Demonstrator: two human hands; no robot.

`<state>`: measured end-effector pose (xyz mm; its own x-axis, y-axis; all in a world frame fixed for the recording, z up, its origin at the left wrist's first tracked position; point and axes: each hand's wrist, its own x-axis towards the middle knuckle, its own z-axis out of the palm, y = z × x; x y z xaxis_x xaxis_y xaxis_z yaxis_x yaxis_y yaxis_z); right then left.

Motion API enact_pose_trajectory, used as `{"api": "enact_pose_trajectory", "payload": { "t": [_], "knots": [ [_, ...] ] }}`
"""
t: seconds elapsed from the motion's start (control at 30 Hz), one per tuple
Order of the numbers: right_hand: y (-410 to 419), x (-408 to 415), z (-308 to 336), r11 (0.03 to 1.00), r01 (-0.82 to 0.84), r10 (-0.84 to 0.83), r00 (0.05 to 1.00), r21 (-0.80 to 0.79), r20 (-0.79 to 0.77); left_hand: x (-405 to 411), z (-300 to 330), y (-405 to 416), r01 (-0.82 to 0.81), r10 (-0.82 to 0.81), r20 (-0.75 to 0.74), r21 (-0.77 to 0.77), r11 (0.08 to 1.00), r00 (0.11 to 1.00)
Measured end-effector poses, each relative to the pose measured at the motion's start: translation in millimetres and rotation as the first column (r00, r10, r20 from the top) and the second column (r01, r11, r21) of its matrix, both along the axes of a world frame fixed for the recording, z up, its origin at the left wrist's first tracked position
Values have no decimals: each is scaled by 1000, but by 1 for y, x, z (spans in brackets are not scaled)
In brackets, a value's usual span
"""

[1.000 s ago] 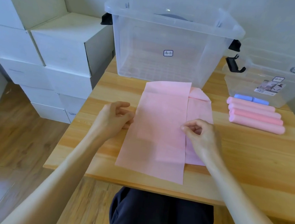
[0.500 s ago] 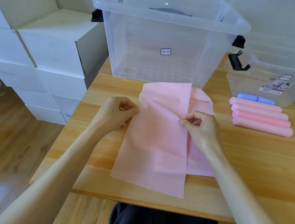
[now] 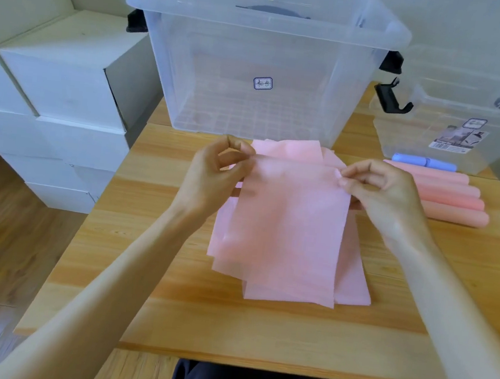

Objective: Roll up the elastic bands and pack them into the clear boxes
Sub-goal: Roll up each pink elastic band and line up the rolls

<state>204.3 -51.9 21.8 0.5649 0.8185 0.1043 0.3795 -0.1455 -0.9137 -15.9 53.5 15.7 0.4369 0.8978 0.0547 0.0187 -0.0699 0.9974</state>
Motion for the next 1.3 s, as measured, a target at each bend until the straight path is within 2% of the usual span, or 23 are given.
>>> {"api": "enact_pose_trajectory", "payload": {
  "t": [0.17,0.33,0.5,0.6,0.77,0.83,0.93,1.1,1.3],
  "knots": [
    [26,9,-8,999,-13,14,1000,-44,26,15,-14,22,-15,38,-205,115,993,978],
    [41,12,-21,995,-50,56,996,-84,67,17,-25,26,-7,53,-360,128,992,932],
    [49,14,-28,982,-84,127,955,-167,268,14,-18,32,82,9,-484,167,983,875],
    [51,15,-27,967,-63,164,896,-248,413,10,-15,32,126,-27,-517,157,979,855],
    [32,8,-20,977,2,106,867,-215,486,2,-19,23,116,11,-522,210,971,853],
    [18,6,-17,981,-16,106,884,-196,456,-4,-19,18,107,5,-500,195,975,866],
    [-11,-1,-15,978,-140,183,933,-156,309,-16,-17,3,109,-9,-458,192,975,889],
    [-64,-24,-22,935,-318,346,916,-157,202,-40,-17,-36,142,-44,-404,216,966,914],
    [-94,-31,-39,951,-276,302,925,-138,230,-58,-29,-74,209,-44,-488,289,934,871]
  ]
}}
